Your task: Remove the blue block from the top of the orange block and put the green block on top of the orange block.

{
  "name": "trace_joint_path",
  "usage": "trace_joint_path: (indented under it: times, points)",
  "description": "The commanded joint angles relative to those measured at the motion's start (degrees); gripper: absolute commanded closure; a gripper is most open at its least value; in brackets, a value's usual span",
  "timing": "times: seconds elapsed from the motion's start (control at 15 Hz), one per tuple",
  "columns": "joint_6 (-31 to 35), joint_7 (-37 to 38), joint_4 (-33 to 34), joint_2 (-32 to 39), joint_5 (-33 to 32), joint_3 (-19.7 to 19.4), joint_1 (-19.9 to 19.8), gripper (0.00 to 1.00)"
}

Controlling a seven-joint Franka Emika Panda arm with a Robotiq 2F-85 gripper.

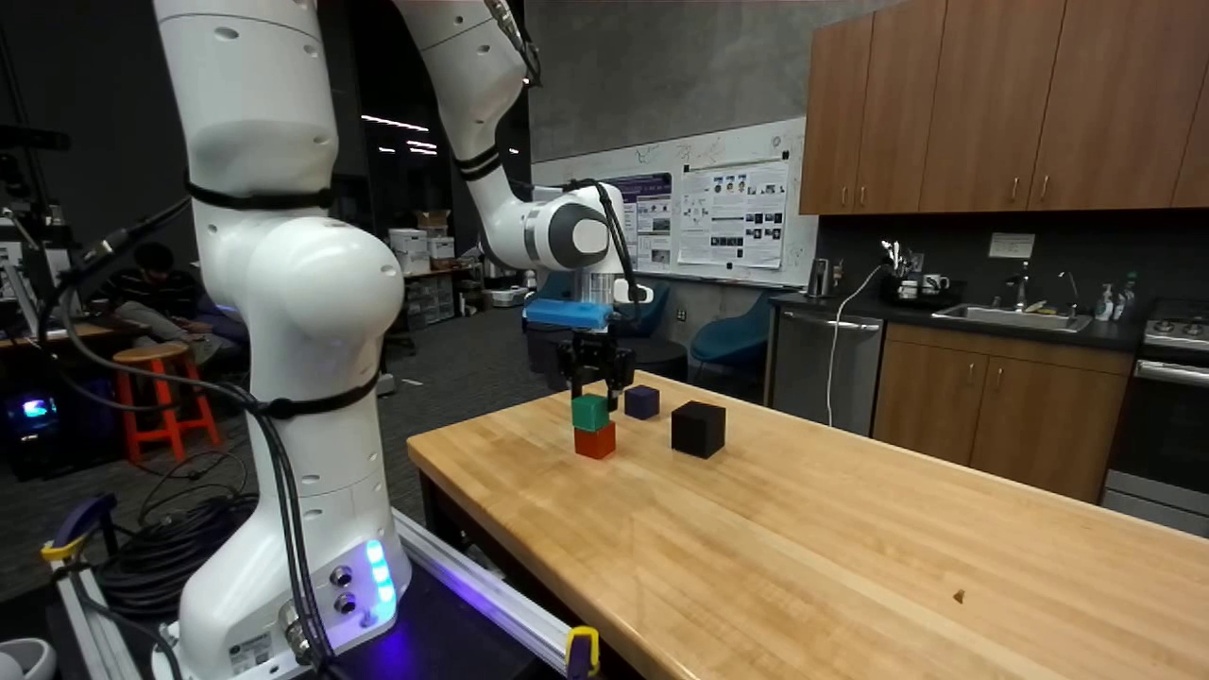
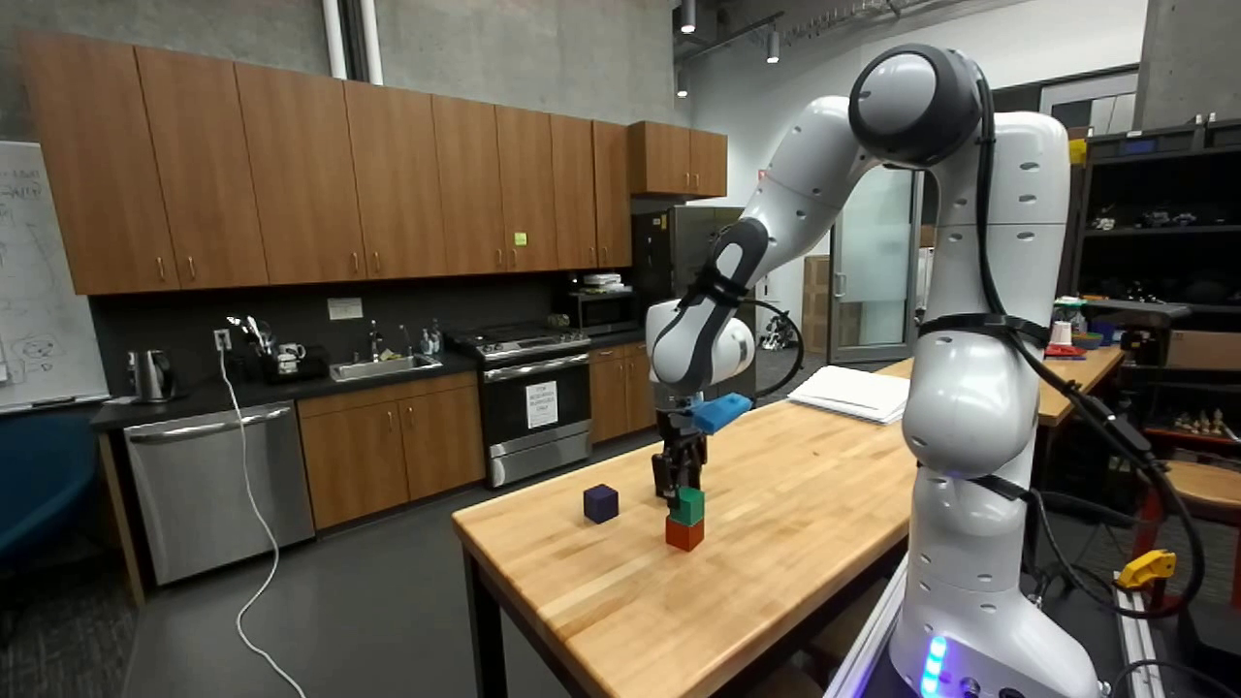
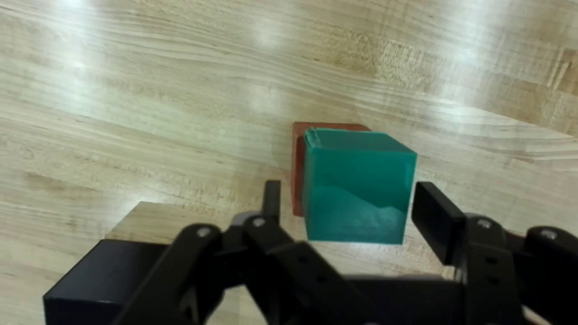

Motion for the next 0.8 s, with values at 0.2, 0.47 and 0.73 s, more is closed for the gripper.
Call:
trace_joint_path:
  times: [0.2, 0.47, 0.73]
  points:
    - [-5.5, -1.6, -0.7, -5.4, 0.2, -1.2, -1.1, 0.0]
    - [-10.2, -1.7, -0.6, -8.9, 0.2, -1.7, -1.4, 0.0]
    - [-16.4, -0.9, -0.2, -12.8, -0.2, -1.9, -1.7, 0.0]
